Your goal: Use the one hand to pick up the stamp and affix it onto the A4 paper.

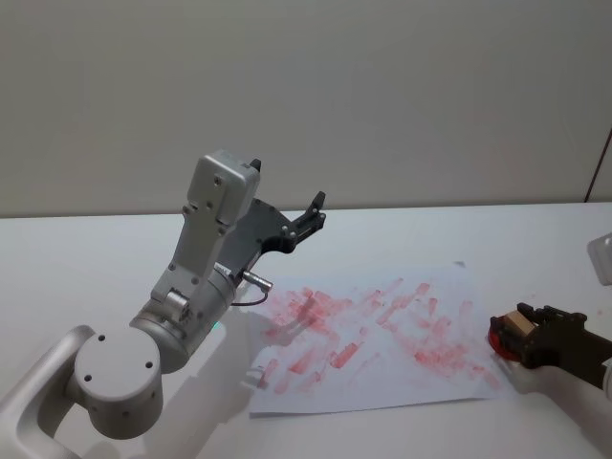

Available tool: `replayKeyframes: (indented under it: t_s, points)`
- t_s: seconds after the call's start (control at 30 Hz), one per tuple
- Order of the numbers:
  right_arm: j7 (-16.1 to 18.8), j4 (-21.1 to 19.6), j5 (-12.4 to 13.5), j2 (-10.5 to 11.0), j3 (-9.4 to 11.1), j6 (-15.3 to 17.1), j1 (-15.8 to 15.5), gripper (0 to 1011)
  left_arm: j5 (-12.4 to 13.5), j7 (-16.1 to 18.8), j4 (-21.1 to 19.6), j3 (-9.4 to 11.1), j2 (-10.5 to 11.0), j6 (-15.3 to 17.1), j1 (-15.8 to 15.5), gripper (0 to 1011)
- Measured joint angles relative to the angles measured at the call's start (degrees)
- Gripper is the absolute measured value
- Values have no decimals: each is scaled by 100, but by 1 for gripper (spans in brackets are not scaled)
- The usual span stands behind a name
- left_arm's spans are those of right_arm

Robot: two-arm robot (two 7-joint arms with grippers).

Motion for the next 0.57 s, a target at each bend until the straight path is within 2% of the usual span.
replayKeyframes:
  t_s: [0.07, 0.17, 0.27, 0.43, 0.47, 0.57]
  points:
    - [1, 6, -5, -3, -3, 8, 2, 523, 0, 0, 0, 0, 0, 0, 0, 1001]
    - [3, 12, -12, -6, -7, 19, 4, 584, 0, 0, 0, 0, 0, 0, 0, 1001]
    - [4, 15, -17, -7, -9, 26, 5, 707, 0, 0, 0, 0, 0, 0, 0, 1001]
    - [6, 21, -23, -10, -13, 37, 8, 837, 0, 0, 0, 0, 0, 0, 0, 1001]
    - [6, 22, -24, -10, -13, 38, 8, 890, 0, 0, 0, 0, 0, 0, 0, 1001]
    - [7, 23, -26, -12, -15, 41, 10, 938, 0, 0, 0, 0, 0, 0, 0, 1001]
